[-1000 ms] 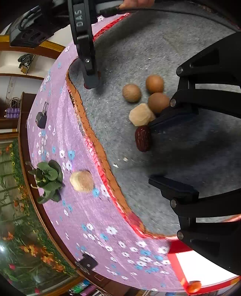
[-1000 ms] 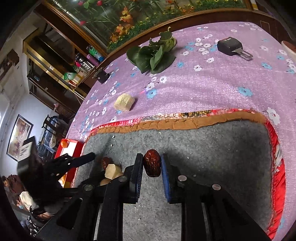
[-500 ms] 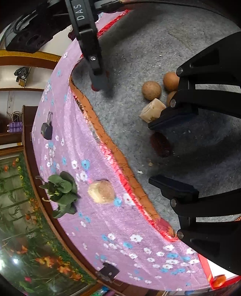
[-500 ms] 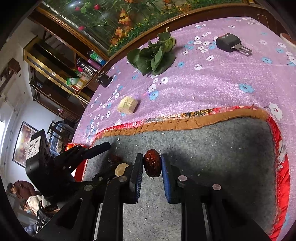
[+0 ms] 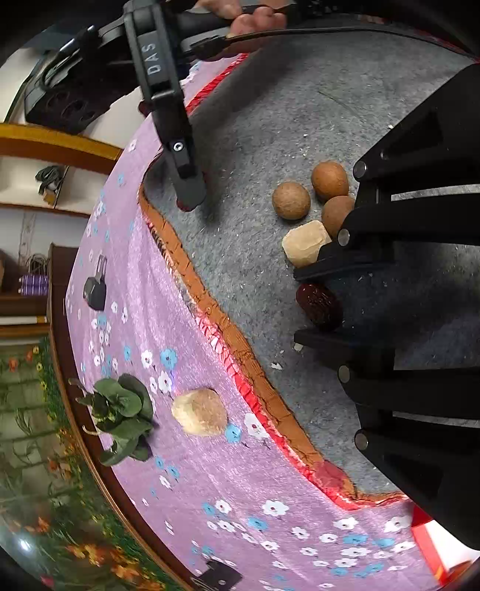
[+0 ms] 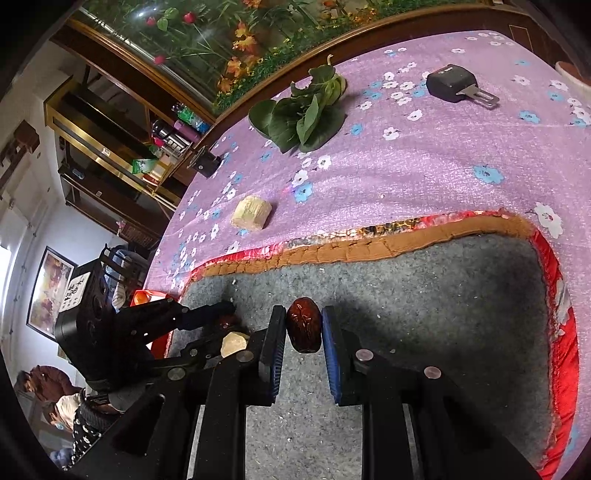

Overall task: Organize fruits
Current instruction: 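Grasp a red date with the left tool while the right tool grasps another date, then carry both dates into the white tray and open both tools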

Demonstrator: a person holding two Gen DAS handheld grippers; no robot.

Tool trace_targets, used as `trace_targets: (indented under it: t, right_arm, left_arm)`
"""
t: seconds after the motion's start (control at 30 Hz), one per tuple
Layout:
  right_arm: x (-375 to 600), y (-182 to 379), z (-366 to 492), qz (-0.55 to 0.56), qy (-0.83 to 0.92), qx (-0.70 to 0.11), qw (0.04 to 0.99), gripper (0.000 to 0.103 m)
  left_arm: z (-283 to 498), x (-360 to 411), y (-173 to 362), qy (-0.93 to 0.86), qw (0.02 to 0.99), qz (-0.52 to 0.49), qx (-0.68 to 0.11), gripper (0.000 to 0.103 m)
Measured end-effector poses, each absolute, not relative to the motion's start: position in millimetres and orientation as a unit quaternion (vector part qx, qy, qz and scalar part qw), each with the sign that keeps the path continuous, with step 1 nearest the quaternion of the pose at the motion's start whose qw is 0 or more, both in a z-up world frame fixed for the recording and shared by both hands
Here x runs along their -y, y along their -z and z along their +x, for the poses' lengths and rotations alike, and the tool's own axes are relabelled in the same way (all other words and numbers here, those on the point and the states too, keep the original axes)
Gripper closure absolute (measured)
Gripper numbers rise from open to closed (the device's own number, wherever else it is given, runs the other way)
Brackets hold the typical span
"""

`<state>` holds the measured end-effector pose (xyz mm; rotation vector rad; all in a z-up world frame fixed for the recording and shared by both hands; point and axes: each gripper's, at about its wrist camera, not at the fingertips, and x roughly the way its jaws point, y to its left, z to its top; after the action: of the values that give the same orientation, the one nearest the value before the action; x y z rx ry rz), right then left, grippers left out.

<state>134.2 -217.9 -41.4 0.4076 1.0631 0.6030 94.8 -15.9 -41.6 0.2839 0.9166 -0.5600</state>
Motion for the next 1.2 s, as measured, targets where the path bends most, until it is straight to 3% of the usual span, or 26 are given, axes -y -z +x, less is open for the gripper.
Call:
trace_targets:
  t: [0.4, 0.7, 1.2]
  right_arm:
    - [181.6, 22.9, 111.8, 0.179, -0.356, -0.454, 0.797, 0.083]
    - [68.5, 8.2, 66.5, 0.115, -0.429, -0.453, 0.773, 0.083]
    - [-71.0, 25.3, -1.6, 0.039, -0.494, -0.456, 0.739, 0.081]
  left_arm:
    - [45.6, -22.4, 18.3, 0.171, 0.9, 0.068, -0.394, 0.08]
    - [-33.7, -81.2, -8.5, 0.0, 0.929, 0.058, -0.364, 0.08]
    - [-79.3, -176.9, 15.2, -0.189, 0.911, 0.055, -0.362, 0.079]
